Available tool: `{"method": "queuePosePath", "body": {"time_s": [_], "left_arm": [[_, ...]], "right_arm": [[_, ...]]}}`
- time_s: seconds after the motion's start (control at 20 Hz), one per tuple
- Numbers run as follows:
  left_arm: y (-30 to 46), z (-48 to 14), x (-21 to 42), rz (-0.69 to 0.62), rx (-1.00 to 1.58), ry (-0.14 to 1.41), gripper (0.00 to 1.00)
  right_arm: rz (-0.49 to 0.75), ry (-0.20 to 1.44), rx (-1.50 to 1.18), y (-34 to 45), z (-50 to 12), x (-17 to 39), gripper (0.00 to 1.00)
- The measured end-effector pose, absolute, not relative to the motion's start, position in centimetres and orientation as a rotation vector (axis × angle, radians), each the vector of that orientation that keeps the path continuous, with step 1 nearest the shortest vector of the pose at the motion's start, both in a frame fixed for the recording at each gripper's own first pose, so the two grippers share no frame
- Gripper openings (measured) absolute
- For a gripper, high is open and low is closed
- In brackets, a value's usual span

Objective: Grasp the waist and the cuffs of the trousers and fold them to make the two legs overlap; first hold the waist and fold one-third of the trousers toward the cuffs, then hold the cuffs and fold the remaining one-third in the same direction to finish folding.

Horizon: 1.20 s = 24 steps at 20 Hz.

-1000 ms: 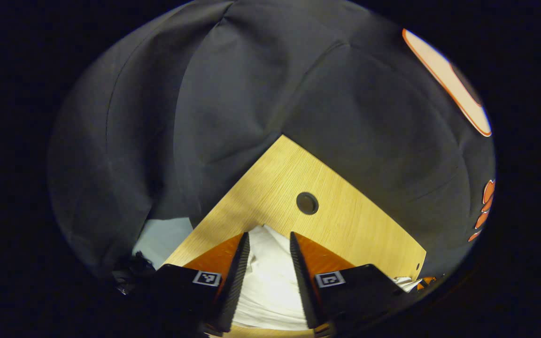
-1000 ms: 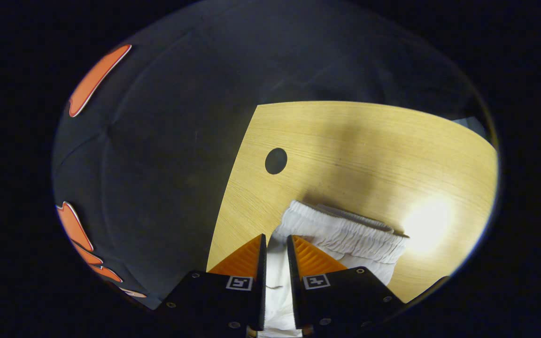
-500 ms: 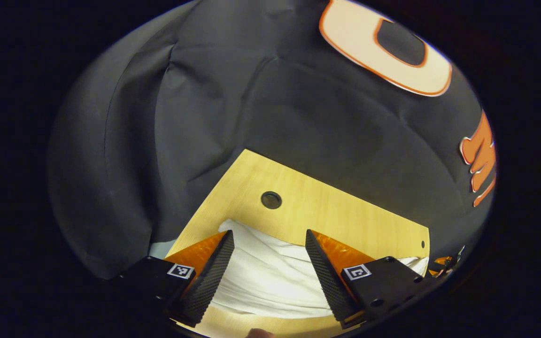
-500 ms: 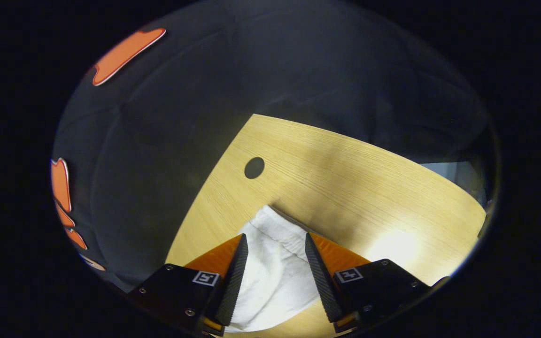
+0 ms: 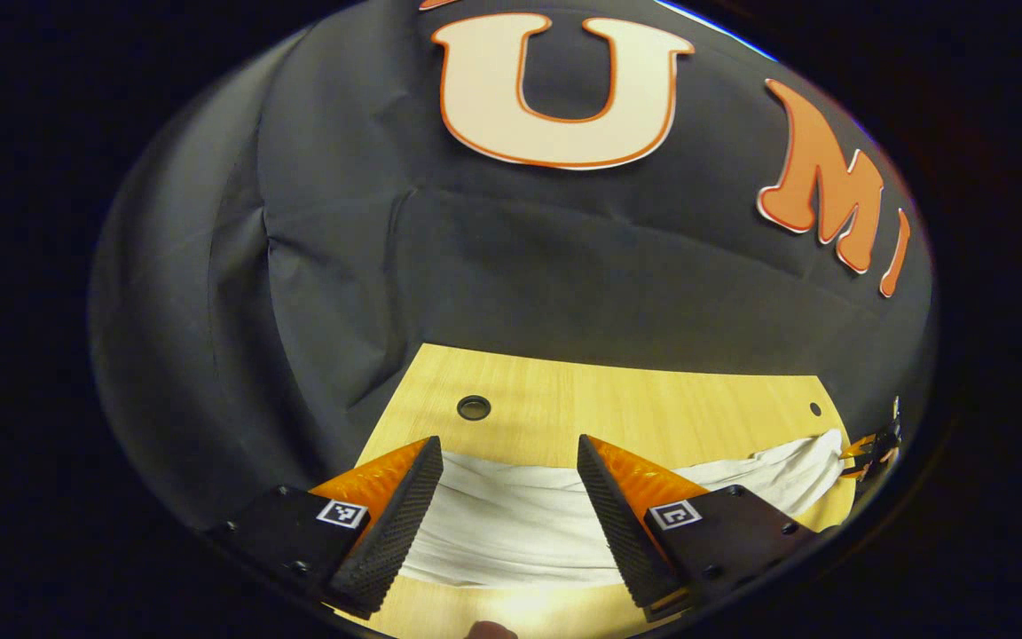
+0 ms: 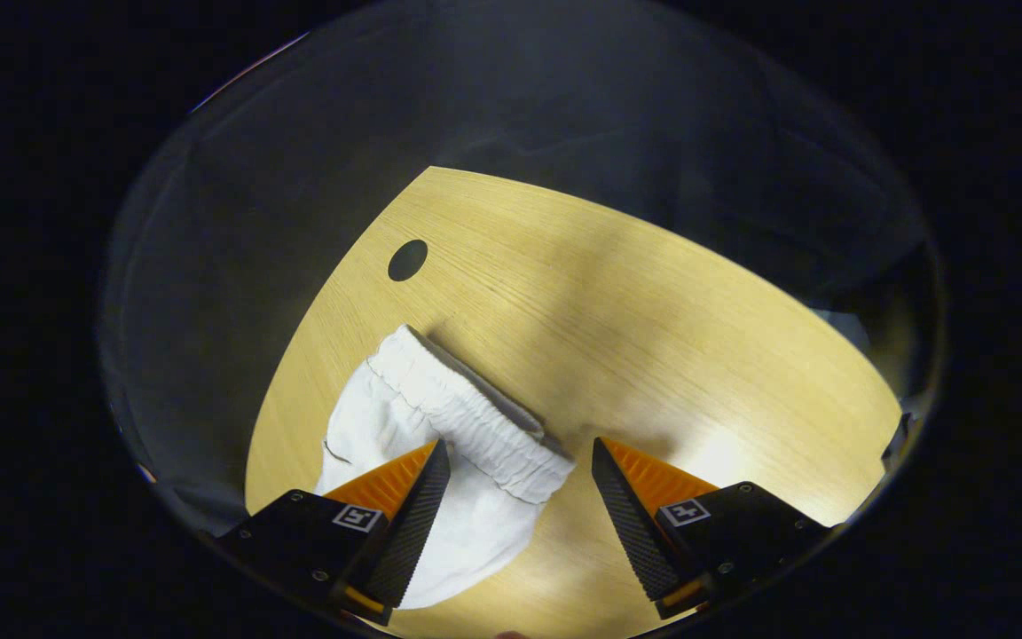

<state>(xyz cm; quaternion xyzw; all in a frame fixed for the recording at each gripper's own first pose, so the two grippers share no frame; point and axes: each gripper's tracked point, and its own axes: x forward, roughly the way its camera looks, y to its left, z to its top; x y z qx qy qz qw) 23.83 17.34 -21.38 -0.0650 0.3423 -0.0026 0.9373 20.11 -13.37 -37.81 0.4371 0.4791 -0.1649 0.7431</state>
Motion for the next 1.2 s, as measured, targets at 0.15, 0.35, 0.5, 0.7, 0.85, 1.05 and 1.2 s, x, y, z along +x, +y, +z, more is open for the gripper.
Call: {"method": "queuePosePath", "body": {"time_s": [0.15,0.35,0.5,0.7,0.85,1.05,1.2], "left_arm": [[15.0,-20.1,21.8,-0.027,-0.145,0.689,1.0],[12.8,-18.9,19.3,-0.032,-0.131,0.683,0.99],[11.1,-17.9,17.7,-0.027,-0.139,0.647,0.99],[9.8,-15.8,15.2,0.029,-0.062,0.526,1.0],[8.5,-12.5,13.4,0.058,0.029,0.42,0.99],[6.8,-8.3,11.1,0.055,0.133,0.313,0.97],[5.5,-7.3,10.6,0.033,0.179,0.307,1.0]], "right_arm": [[-0.36,1.061,0.94,-13.1,-39.0,20.1,0.98],[-0.388,1.052,0.914,-13.3,-39.5,20.5,0.94],[-0.429,1.056,0.857,-13.7,-40.7,20.7,0.55],[-0.403,1.019,0.935,-13.9,-40.1,20.9,0.21],[-0.385,1.028,0.932,-13.2,-40.3,20.7,0.12],[-0.354,0.965,0.893,-13.6,-39.3,21.7,0.08],[-0.322,0.878,0.914,-14.1,-38.8,22.1,0.08]]}}
